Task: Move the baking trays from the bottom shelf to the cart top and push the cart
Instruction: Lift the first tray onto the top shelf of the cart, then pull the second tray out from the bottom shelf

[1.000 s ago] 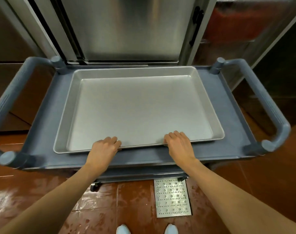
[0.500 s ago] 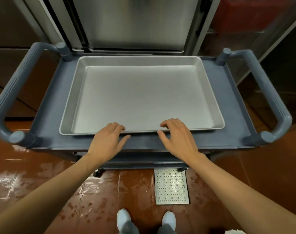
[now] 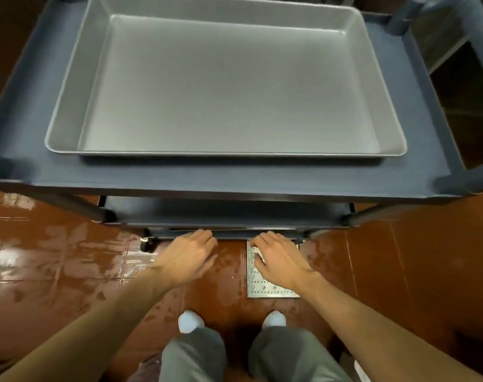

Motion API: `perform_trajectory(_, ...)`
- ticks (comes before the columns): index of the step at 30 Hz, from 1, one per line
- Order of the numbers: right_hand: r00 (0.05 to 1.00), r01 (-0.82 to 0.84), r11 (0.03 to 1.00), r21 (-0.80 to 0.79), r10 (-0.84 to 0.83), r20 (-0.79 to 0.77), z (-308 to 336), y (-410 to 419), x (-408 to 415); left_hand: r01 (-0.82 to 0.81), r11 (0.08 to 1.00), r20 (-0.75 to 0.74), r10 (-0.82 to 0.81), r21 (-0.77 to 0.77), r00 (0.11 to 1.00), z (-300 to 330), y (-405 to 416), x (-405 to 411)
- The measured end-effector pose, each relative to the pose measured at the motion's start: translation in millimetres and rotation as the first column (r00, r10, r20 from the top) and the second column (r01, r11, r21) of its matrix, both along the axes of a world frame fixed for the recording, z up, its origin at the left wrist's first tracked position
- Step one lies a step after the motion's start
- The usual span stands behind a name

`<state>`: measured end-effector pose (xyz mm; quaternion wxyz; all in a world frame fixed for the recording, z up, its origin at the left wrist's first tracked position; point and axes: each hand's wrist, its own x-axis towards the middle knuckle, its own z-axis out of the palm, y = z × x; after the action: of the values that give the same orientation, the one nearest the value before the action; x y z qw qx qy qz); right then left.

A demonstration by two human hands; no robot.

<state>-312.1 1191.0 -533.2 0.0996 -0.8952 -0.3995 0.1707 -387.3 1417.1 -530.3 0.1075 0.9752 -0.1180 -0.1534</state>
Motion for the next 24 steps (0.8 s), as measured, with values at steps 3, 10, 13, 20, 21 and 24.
perform_trajectory(3,1.0,-0.019,0.994,-0.107,0.016,-0.026,-59,-6,16,0.029,0.996,-0.093,-0.021,0.079,0.995,-56,0,6)
perform_trajectory(10,0.99,-0.083,0.96,-0.268,0.048,-0.132,-208,4,39,-0.118,0.987,-0.267,0.144,0.112,0.953,-202,13,24)
perform_trajectory(13,0.989,-0.05,0.947,-0.317,0.003,-0.148,-267,14,50,-0.19,0.976,-0.291,0.214,0.107,0.932,-261,24,35)
perform_trajectory(20,0.976,0.036,0.925,-0.379,-0.115,-0.187,-385,38,84,-0.228,0.943,-0.316,0.299,0.243,0.9,-375,48,71)
perform_trajectory(21,0.973,0.055,0.926,-0.374,-0.135,-0.19,-400,41,88,-0.236,0.938,-0.31,0.311,0.255,0.899,-389,50,75)
perform_trajectory(24,0.97,0.103,0.916,-0.388,-0.178,-0.164,-437,46,97,-0.247,0.933,-0.289,0.321,0.263,0.902,-428,56,82)
